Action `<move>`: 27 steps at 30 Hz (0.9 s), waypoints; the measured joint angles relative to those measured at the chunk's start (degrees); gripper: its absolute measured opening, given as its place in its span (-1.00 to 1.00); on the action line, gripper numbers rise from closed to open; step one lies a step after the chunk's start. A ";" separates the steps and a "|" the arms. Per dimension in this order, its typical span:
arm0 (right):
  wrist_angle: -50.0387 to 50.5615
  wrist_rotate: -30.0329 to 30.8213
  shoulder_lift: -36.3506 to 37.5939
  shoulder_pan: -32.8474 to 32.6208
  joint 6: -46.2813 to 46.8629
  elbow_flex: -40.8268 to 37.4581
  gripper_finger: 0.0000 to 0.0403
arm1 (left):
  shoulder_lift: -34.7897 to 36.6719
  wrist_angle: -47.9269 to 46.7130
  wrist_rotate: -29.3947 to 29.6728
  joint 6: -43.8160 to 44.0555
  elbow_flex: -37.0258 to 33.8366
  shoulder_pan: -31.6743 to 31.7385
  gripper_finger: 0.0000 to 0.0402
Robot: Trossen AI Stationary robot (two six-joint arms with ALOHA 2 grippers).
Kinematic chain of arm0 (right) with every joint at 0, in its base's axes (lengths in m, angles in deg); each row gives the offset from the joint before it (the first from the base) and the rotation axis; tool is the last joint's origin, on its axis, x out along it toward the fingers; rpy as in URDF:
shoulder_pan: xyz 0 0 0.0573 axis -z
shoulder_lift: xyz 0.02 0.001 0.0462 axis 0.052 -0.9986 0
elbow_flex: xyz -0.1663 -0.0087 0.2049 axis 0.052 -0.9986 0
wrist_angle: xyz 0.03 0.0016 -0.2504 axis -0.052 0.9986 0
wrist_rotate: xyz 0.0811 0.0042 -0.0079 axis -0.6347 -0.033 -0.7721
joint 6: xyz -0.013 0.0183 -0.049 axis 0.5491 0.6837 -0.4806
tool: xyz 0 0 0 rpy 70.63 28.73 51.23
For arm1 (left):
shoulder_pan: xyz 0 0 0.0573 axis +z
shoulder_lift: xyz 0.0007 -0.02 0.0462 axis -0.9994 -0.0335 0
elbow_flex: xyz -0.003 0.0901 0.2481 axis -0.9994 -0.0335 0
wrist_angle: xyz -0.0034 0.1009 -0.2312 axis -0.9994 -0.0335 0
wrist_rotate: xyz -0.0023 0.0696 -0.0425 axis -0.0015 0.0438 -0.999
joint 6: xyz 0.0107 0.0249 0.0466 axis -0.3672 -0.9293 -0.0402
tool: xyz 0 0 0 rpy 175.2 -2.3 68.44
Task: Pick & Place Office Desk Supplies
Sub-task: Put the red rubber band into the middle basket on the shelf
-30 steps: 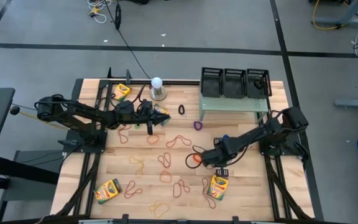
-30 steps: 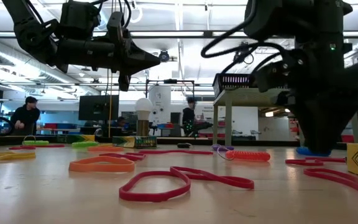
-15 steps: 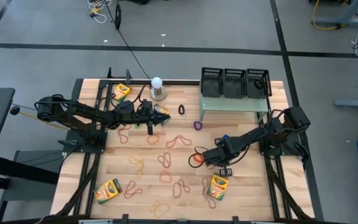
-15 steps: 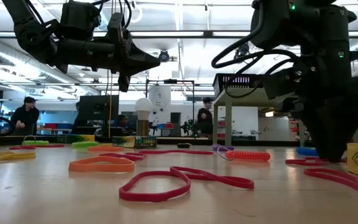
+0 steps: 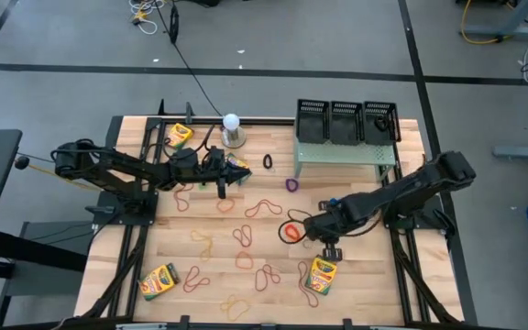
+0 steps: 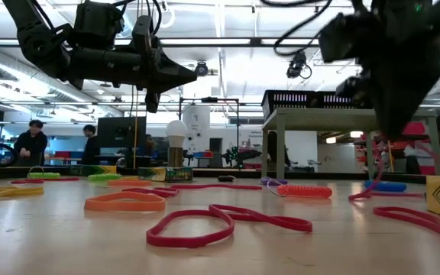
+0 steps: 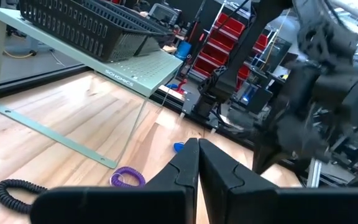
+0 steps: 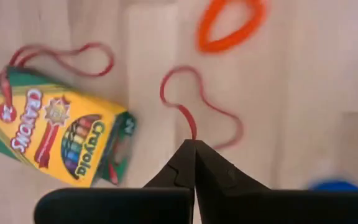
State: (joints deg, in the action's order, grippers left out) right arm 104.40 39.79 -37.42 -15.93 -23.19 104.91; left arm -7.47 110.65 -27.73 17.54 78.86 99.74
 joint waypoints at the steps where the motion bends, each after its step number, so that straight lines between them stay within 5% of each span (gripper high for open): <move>1: 0.86 1.12 1.09 0.07 0.35 0.55 -0.98 | 0.00 0.01 0.04 -0.42 0.00 0.00 -0.92; 14: 11.56 12.66 9.17 0.73 4.61 8.53 -0.99 | 0.00 0.02 1.94 -2.15 0.00 0.00 -0.92; 27: 18.33 26.92 9.33 7.73 -1.09 28.44 -1.00 | 0.00 0.05 3.27 -2.15 0.00 0.00 -0.92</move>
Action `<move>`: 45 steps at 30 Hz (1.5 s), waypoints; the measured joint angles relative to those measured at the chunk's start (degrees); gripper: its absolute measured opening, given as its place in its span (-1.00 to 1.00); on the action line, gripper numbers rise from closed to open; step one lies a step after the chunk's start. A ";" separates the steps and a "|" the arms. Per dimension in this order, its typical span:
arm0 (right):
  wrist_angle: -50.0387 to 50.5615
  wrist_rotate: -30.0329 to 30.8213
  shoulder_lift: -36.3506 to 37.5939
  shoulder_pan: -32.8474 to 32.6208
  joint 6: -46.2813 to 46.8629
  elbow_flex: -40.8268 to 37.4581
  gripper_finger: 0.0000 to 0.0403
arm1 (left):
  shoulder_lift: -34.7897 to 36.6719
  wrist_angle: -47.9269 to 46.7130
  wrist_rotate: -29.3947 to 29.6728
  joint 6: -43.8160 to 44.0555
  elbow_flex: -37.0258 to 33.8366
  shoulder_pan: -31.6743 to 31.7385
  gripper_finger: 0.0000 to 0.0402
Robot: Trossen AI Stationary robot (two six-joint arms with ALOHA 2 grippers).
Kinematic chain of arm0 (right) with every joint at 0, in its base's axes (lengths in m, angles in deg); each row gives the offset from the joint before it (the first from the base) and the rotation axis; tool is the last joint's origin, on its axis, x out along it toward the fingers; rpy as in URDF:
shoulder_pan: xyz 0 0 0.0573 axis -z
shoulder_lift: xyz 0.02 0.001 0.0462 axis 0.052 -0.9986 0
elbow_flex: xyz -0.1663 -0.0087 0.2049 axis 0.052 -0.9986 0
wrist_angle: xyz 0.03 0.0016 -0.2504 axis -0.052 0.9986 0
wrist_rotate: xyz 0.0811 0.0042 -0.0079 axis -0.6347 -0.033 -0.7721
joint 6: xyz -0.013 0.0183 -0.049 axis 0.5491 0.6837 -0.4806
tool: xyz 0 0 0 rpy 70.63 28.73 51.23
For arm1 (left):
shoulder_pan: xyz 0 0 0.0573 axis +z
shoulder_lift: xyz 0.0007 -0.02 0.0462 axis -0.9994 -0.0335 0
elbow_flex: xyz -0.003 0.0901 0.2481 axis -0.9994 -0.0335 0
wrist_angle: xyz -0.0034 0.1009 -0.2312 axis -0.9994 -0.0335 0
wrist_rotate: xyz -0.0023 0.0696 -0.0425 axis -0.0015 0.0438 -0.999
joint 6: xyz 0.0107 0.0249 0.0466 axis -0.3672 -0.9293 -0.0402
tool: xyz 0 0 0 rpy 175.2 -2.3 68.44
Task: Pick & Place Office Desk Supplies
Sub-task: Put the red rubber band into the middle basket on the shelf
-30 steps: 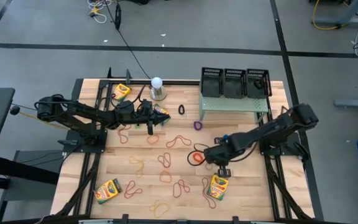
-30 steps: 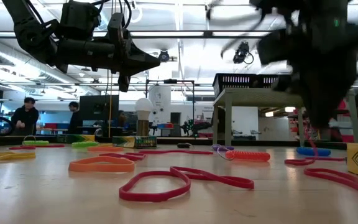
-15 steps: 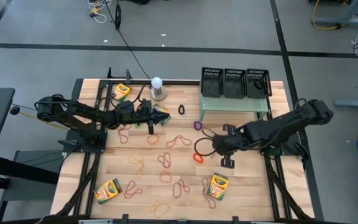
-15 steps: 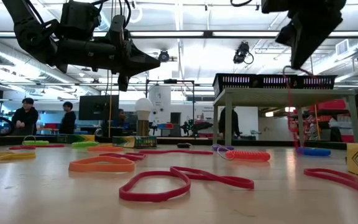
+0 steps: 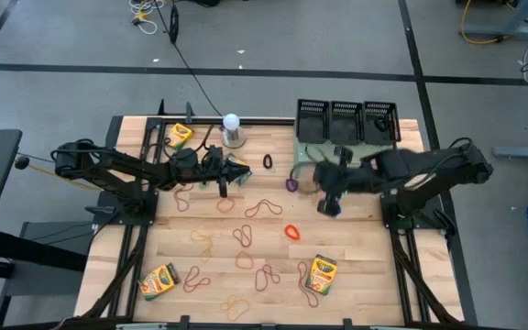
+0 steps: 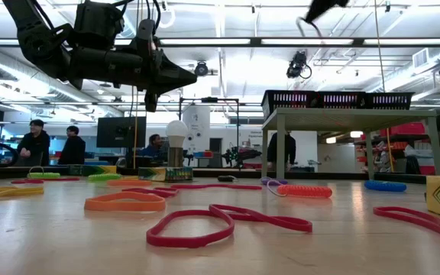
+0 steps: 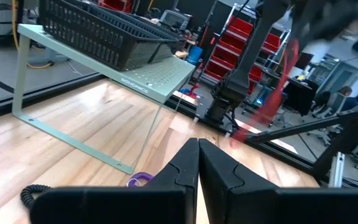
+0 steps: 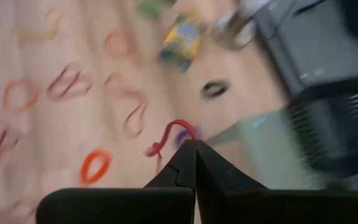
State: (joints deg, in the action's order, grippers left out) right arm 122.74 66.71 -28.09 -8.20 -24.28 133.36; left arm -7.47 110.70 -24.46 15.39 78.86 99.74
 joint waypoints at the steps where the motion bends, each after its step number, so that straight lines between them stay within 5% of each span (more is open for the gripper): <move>1: 0.02 1.12 0.00 1.01 -0.59 1.43 -1.00 | 0.00 0.00 0.35 0.01 0.00 -0.02 -0.92; 16: -1.05 11.84 0.02 25.22 -3.44 16.80 -1.00 | 0.00 0.02 3.87 0.22 -0.02 -0.02 -0.92; 29: 0.38 5.42 -0.02 46.61 -5.34 2.79 -1.00 | 0.00 0.02 4.05 0.45 0.00 -0.03 -0.92; 37: -3.14 1.09 -0.02 50.24 -4.91 -5.77 -0.97 | 0.00 0.03 4.04 1.41 -0.01 0.00 -0.92; 45: -3.36 -1.14 -0.03 50.92 -2.34 -7.46 -0.62 | 0.00 0.01 4.03 4.96 -0.01 0.04 -0.92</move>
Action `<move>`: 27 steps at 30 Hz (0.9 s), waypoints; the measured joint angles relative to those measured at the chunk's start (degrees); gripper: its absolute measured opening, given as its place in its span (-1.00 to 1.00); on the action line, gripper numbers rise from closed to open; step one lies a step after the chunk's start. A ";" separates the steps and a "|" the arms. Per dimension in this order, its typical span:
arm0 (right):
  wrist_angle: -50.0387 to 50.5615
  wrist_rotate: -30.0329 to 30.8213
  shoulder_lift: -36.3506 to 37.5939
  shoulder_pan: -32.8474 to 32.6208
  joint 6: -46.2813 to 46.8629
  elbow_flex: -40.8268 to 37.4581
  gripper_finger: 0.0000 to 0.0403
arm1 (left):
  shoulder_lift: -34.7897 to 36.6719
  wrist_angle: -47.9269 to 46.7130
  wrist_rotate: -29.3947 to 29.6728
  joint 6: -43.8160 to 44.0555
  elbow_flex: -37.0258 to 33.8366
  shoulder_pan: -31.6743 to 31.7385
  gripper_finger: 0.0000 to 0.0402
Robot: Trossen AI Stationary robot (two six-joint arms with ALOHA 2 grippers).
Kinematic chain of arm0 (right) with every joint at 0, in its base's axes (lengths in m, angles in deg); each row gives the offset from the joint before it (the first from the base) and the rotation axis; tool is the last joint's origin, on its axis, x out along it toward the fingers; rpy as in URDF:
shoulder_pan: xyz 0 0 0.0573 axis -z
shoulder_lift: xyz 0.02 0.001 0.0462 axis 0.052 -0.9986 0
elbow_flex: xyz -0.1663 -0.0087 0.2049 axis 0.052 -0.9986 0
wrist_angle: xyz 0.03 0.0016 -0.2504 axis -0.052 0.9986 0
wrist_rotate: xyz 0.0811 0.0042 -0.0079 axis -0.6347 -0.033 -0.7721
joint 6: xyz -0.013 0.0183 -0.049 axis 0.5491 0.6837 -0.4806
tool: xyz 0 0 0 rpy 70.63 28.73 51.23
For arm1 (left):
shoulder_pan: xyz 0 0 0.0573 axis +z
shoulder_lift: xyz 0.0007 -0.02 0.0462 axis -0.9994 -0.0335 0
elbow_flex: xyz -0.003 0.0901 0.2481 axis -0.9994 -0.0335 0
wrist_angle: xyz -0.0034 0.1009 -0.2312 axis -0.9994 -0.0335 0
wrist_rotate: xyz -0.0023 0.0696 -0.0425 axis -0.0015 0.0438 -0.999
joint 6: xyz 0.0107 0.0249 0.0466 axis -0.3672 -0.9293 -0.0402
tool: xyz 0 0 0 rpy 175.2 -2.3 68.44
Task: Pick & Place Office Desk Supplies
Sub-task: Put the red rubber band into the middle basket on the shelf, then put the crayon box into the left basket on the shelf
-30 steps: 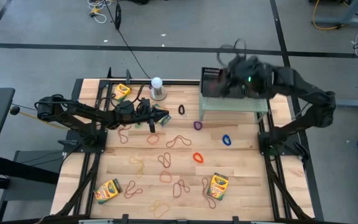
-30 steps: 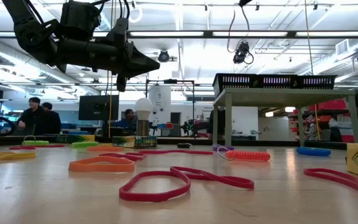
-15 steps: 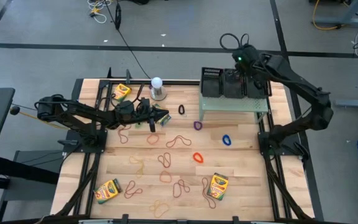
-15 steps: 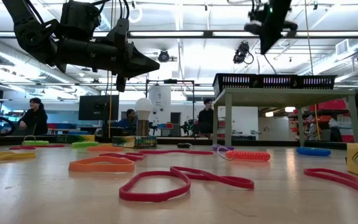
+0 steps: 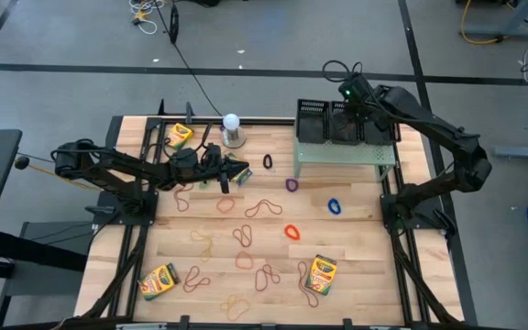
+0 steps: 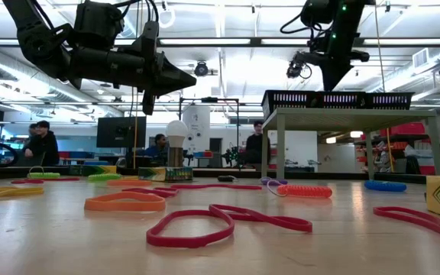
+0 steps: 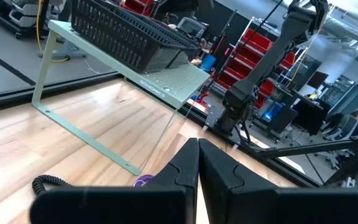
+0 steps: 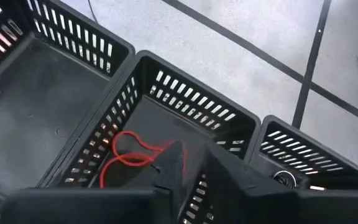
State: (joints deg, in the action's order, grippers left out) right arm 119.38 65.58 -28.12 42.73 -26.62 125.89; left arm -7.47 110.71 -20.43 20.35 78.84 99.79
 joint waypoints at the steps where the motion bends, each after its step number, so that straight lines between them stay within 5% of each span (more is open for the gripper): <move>1: 0.07 -0.15 0.01 0.00 0.10 0.00 -0.57 | 0.00 -0.01 0.00 0.00 0.01 0.00 -0.92; 8: 0.92 -0.81 -0.01 -0.02 0.66 0.51 -0.22 | 0.00 0.34 0.00 1.99 0.01 0.00 -0.92; 14: 2.49 -0.78 0.00 -0.03 -2.49 6.46 -0.16 | 0.00 4.68 0.23 3.15 0.01 0.00 -0.92; 19: 1.52 -2.62 1.97 -2.04 -3.57 9.44 -0.32 | 0.00 7.59 4.16 5.11 -0.01 0.13 -0.92; 27: -8.92 -4.43 10.55 -7.02 -0.39 0.02 -0.84 | 0.00 8.59 3.80 6.03 0.00 0.39 -0.92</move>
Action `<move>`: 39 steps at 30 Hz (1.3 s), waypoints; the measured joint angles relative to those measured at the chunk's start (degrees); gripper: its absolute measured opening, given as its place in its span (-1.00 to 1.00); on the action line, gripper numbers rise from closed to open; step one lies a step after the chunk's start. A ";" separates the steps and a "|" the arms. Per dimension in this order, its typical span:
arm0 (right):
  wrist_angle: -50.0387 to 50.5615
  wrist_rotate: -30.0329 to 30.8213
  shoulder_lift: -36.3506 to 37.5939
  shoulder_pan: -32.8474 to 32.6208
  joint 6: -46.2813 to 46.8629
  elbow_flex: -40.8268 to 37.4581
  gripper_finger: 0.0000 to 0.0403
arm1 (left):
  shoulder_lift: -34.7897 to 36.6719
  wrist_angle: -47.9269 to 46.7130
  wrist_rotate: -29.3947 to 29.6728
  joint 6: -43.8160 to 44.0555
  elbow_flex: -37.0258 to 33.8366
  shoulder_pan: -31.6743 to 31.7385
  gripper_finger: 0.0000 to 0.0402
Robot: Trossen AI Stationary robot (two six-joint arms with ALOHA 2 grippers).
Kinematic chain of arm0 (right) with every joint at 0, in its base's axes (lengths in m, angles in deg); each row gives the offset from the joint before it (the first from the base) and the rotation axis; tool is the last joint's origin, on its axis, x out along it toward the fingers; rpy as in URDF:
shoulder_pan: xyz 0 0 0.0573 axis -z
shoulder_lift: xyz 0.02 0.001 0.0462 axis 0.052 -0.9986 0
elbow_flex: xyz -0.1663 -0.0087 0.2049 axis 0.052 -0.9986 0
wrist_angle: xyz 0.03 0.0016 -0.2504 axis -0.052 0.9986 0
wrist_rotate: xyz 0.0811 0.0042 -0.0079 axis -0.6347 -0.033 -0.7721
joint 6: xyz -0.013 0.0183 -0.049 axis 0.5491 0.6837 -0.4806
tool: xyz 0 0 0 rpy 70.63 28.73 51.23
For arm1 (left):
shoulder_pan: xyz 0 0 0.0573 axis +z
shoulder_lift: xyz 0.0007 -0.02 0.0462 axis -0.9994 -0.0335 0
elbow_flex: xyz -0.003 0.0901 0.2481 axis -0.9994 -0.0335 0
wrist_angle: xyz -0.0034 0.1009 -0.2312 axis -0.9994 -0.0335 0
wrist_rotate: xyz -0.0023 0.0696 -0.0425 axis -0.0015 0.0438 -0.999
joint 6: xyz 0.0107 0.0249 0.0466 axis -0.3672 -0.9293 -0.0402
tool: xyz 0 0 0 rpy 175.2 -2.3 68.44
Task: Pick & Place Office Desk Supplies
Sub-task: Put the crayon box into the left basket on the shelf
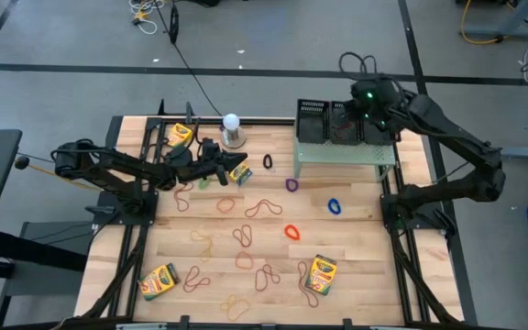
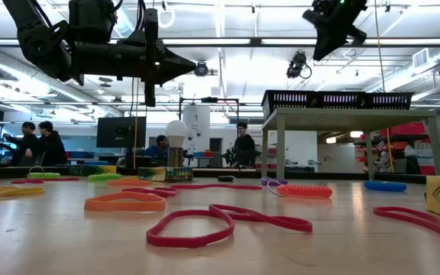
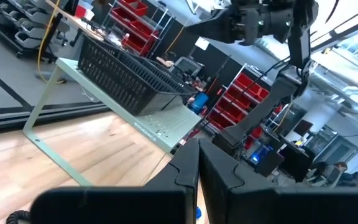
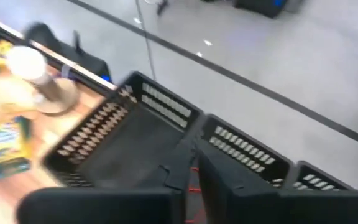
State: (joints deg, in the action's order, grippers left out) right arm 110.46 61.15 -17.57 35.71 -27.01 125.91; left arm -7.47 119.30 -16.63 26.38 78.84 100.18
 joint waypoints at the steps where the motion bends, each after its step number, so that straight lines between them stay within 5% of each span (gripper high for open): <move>1: -0.81 -0.28 0.98 -0.70 0.33 -0.74 -0.90 | 0.00 0.01 0.00 -0.02 0.01 0.00 -0.92; 10: 0.25 -0.61 8.41 -11.04 -2.27 -1.65 -0.94 | 2.82 -4.80 -2.56 0.40 3.64 0.00 -0.97; 20: 0.89 0.44 8.16 -25.26 -0.43 -1.65 -0.95 | 10.24 -43.30 -2.37 -9.16 14.74 -0.02 -0.97; 24: 2.52 -2.53 7.02 -30.50 2.07 -1.65 -0.97 | 10.28 -49.21 -3.23 -12.08 15.80 -0.11 -0.97; 28: 3.84 -3.99 6.43 -36.04 7.45 -3.18 -0.98 | 7.43 -45.83 -9.19 -16.42 13.87 -0.13 -0.97; 32: -3.83 -6.10 6.64 -40.99 13.91 -11.23 -0.98 | 2.95 -32.96 -13.39 -14.41 9.35 -0.11 -0.97; 39: -17.75 -14.82 6.68 -49.83 29.65 -27.50 -0.98 | -2.48 -21.91 -10.13 -11.77 6.51 -2.23 -0.96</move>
State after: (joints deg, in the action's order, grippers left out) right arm 92.71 46.33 -10.89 -14.12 2.64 98.42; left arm -9.94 97.39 -26.76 14.61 85.35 97.96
